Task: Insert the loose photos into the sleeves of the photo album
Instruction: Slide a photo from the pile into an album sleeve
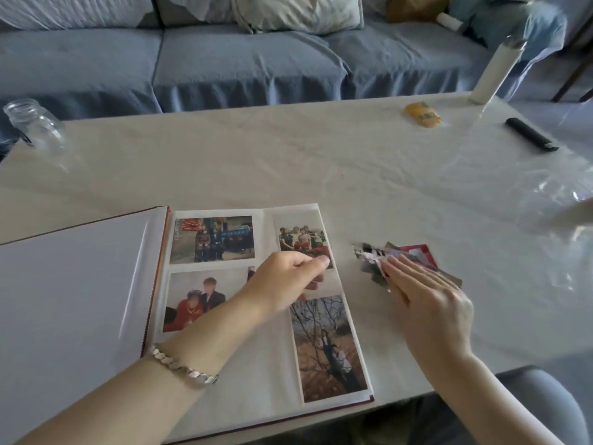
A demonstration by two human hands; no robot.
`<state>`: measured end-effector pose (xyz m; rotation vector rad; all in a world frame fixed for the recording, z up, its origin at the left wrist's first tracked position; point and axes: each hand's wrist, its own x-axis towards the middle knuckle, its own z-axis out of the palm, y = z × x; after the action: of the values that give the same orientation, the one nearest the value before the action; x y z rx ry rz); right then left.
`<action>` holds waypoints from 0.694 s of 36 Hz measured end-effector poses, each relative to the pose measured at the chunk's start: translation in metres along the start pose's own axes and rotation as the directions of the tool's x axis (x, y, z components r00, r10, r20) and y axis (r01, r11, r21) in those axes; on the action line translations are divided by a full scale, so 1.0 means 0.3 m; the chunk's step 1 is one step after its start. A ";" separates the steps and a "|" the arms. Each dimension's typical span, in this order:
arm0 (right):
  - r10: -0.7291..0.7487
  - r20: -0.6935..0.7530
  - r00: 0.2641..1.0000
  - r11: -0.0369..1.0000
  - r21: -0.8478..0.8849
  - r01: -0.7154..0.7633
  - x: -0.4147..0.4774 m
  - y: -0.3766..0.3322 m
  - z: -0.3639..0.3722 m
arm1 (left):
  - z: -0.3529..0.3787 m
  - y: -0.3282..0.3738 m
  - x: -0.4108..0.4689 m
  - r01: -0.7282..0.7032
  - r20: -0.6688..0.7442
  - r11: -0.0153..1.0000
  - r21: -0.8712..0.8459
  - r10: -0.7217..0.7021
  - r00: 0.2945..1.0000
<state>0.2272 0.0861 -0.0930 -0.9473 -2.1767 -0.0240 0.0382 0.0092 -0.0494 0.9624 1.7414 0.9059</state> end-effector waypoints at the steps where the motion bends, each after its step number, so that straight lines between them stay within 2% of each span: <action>1: -0.041 -0.026 0.999 0.999 0.032 0.042 0.015 -0.027 -0.003 | 0.008 0.017 -0.001 0.060 0.061 0.991 -0.119 -0.053 0.997; 3: -0.118 -0.035 0.992 0.989 0.083 0.121 0.037 -0.084 -0.002 | 0.017 0.041 -0.003 0.154 0.161 0.936 -0.315 -0.107 0.981; 4: -0.154 -0.027 0.988 0.982 0.111 0.156 0.043 -0.110 0.003 | 0.018 0.044 -0.004 0.156 0.165 0.918 -0.364 -0.101 0.981; 6: -0.210 0.031 0.977 0.964 0.171 0.202 0.049 -0.152 0.012 | 0.018 0.041 -0.003 0.102 0.060 0.920 -0.379 -0.086 0.995; 7: -0.232 0.084 0.969 0.957 0.198 0.212 0.054 -0.168 0.015 | 0.011 0.031 0.001 0.054 -0.031 0.952 -0.302 -0.066 0.997; 9: -0.240 0.195 0.951 0.952 0.241 0.190 0.066 -0.192 0.018 | -0.022 0.006 0.006 -0.045 -0.142 0.999 -0.016 0.042 0.989; 11: -0.197 0.237 0.951 0.945 0.305 0.120 0.082 -0.205 0.019 | -0.071 -0.004 -0.005 -0.115 -0.076 0.969 0.220 0.135 0.988; 14: -0.140 0.301 0.943 0.937 0.348 0.028 0.116 -0.211 0.013 | -0.143 -0.004 -0.029 -0.132 0.124 0.826 0.547 0.076 0.989; 16: -0.141 0.464 0.875 0.927 0.371 -0.047 0.152 -0.223 -0.003 | -0.176 0.014 -0.048 -0.179 0.209 0.786 0.592 0.065 0.976; 19: -0.149 0.705 0.694 0.878 0.417 -0.236 0.184 -0.267 -0.008 | -0.201 0.038 -0.065 -0.222 0.219 0.827 0.516 0.123 0.968; 21: -0.106 0.720 0.686 0.881 0.387 -0.271 0.185 -0.289 0.009 | -0.209 0.032 -0.073 -0.260 0.146 0.805 0.534 0.216 0.966; 23: -0.016 0.699 0.715 0.867 0.366 -0.339 0.181 -0.293 0.029 | -0.209 0.002 -0.079 -0.272 -0.004 0.780 0.564 0.332 0.943; 25: 0.099 0.693 0.714 0.821 0.348 -0.452 0.166 -0.276 0.043 | -0.205 -0.041 -0.092 -0.234 -0.142 0.784 0.575 0.378 0.915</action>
<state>0.1443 0.0608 -0.0484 -1.0662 -2.4060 1.1432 -0.0145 -0.0306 -0.0313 1.6097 2.1627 0.7590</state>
